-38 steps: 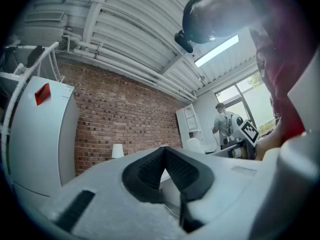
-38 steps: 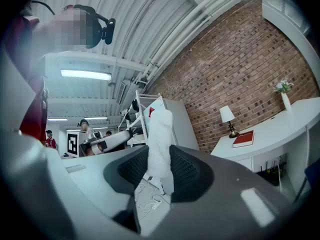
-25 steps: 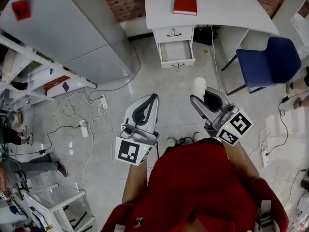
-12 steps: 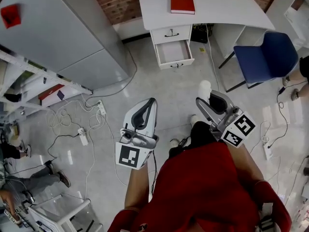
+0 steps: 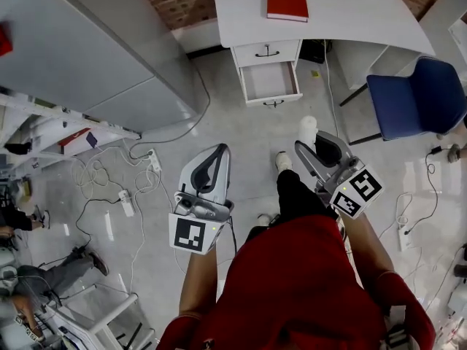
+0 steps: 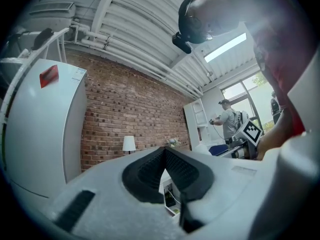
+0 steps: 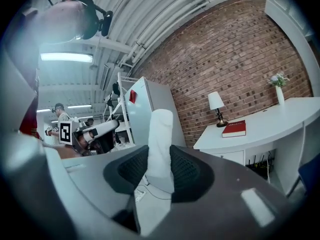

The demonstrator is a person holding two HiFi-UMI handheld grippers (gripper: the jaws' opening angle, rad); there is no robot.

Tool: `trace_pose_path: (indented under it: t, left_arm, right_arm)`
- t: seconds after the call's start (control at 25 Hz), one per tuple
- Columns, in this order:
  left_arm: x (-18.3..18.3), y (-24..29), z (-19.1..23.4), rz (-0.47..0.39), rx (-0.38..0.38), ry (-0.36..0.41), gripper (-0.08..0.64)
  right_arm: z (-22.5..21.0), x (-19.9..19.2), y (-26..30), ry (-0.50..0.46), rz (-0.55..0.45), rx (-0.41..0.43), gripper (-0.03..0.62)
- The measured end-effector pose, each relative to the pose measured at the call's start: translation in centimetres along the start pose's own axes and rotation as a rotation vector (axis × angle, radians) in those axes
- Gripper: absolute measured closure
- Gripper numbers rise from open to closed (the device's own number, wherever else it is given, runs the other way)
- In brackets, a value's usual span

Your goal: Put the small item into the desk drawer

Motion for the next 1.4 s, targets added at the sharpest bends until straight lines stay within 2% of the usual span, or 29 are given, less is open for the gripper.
trace_pose_path:
  t: [0.2, 0.4, 0.68, 0.92, 1.16, 1.4]
  left_arm:
    - [-2.9, 6.0, 2.8, 0.038, 0.027, 0.023, 0.555]
    - [-5.4, 12.5, 5.2, 0.074, 0.066, 0.016, 0.555]
    - [-8.3, 19.0, 7.5, 0.106, 0.089, 0.019, 0.554]
    - [-10.1, 20.7, 9.8, 0.115, 0.095, 0.005, 0.554]
    - [-11.6, 22.4, 11.8, 0.092, 0.071, -0.007, 0.554]
    - [-14.4, 23.2, 13.3, 0.111, 0.022, -0.032, 0.554]
  right_arm:
    - [-6.9, 1.3, 4.6, -0.019, 0.04, -0.003, 0.454]
    - [-13.3, 2.0, 8.8, -0.027, 0.122, 0.025, 0.454]
    - [-20.1, 3.2, 13.5, -0.042, 0.194, 0.077, 0.454]
    - [-21.8, 3.1, 16.4, -0.051, 0.236, 0.071, 0.454]
    - [-23.0, 2.7, 18.5, -0.05, 0.238, 0.033, 0.454]
    - [-25.2, -0.4, 20.9, -0.045, 0.309, -0.027, 0.454]
Point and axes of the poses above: the fingertips, and each gripper's own axes: y forward along the fingers, z to its left, x out of its top, the point moved 6 cm from there along -y, backward along the fingers, and after that the axes turned 8 degrees about y, right-handed, at the moved point
